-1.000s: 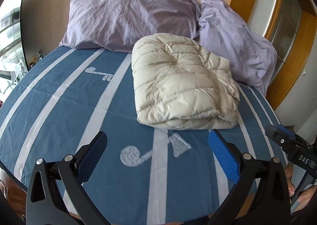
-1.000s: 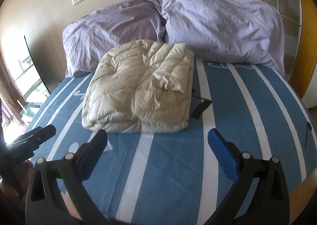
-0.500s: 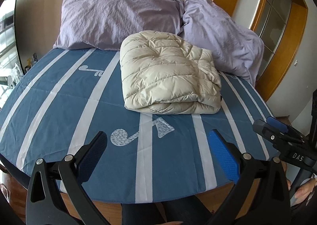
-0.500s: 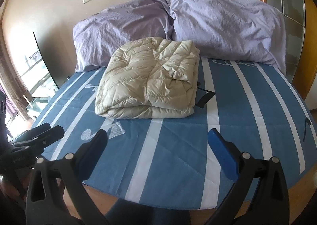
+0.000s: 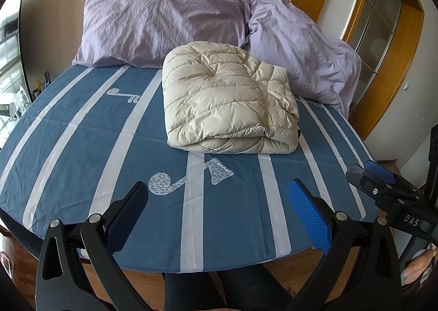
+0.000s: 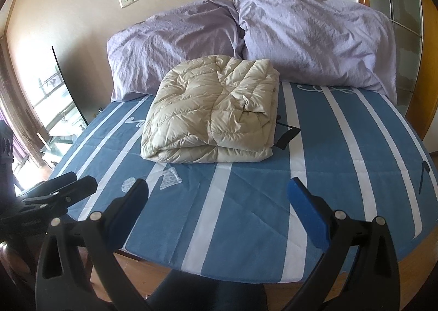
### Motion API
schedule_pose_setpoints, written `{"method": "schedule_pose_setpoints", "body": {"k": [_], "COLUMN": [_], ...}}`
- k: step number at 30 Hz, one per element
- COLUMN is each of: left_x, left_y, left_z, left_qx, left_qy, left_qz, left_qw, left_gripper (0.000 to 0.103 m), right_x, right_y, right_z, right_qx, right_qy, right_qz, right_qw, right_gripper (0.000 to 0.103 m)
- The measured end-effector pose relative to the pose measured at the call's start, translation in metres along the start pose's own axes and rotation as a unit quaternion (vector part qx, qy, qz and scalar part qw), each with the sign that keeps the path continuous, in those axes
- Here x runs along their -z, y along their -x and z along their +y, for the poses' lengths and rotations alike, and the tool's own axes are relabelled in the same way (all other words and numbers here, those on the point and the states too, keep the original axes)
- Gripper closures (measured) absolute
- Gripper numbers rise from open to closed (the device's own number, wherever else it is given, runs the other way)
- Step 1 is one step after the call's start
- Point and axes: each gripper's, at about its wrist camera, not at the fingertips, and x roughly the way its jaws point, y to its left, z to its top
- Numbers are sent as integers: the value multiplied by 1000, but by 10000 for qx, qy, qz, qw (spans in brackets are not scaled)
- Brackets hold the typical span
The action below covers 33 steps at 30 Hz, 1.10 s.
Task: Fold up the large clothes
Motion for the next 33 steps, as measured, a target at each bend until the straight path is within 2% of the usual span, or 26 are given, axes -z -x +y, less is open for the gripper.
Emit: {"method": "schedule_pose_setpoints", "body": {"k": [33], "left_x": [-3], "left_y": [0], "left_z": [-8], "left_qx": [188], "left_qy": [9], "left_qz": [21], "left_qw": [9998], "left_gripper": [1], "right_x": [-1], "right_y": [1], "right_z": [0], "right_qx": [-104], "right_qy": [-184], "right_qz": [28], "right_qw": [9998], "right_gripper": [2]}}
